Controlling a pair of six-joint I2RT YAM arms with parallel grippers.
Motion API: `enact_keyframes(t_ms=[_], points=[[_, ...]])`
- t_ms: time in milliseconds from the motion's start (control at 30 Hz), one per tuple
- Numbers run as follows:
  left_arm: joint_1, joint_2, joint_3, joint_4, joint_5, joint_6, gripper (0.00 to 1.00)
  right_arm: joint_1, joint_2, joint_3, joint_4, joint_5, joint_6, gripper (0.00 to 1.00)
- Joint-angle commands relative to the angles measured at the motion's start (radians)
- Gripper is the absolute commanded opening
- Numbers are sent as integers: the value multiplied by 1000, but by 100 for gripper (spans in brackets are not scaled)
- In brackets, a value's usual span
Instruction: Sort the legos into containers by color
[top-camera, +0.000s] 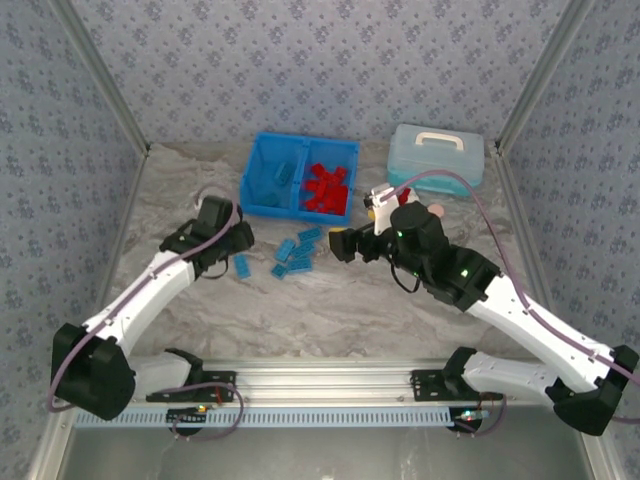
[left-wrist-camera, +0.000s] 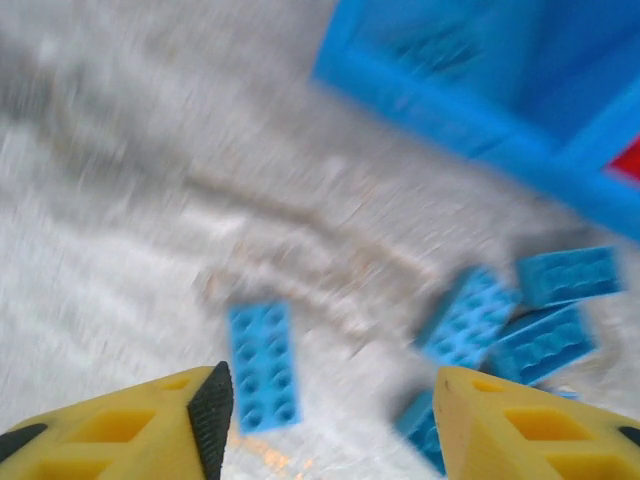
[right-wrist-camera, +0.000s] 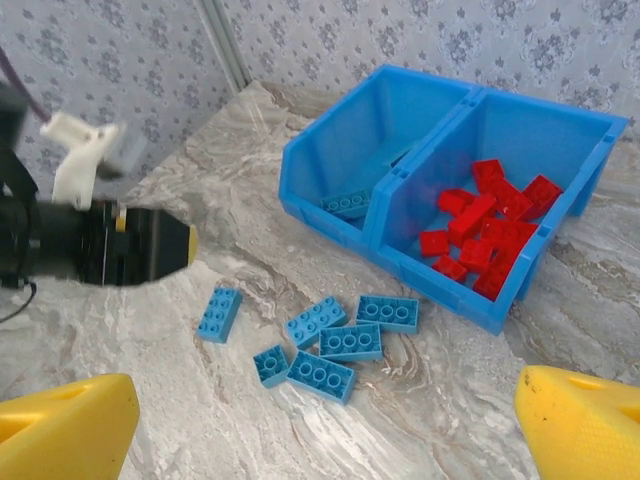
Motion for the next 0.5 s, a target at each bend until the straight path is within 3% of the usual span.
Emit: enact_keyframes(t_ms=[0,467], points=[[-3,3,-83,27,-15,-133,60,-6,37,38,-18,18,19,99],[-5,267,-53,131,-7,-72,62,-11,50,46,-48,35,41,99]])
